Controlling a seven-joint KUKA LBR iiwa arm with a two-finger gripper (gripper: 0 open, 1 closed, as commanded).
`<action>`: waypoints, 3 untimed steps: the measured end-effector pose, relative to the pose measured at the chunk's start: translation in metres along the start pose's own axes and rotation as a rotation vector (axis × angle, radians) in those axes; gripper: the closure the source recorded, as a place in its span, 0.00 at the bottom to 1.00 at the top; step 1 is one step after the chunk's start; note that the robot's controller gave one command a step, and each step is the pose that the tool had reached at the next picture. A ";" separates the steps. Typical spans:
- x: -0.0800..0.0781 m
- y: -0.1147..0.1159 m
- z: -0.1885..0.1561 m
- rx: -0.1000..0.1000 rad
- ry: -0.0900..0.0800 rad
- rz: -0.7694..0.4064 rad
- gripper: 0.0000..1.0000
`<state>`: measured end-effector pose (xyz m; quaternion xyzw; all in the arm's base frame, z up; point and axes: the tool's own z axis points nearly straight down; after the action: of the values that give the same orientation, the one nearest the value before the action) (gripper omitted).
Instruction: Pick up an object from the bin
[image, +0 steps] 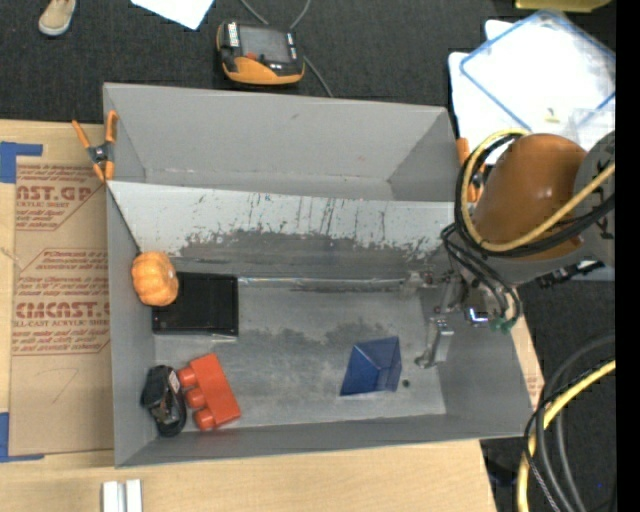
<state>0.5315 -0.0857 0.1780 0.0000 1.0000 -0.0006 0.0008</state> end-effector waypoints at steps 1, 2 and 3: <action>0.000 0.000 0.000 0.000 0.000 0.000 0.00; 0.008 -0.002 0.095 0.000 0.007 -0.071 0.00; 0.008 0.001 0.092 0.004 -0.012 -0.110 0.00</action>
Offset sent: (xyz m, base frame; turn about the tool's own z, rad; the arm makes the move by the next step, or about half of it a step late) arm -0.0057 -0.0030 -0.0898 -0.0707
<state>0.5240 -0.0853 0.0860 -0.0548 0.9985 -0.0027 0.0068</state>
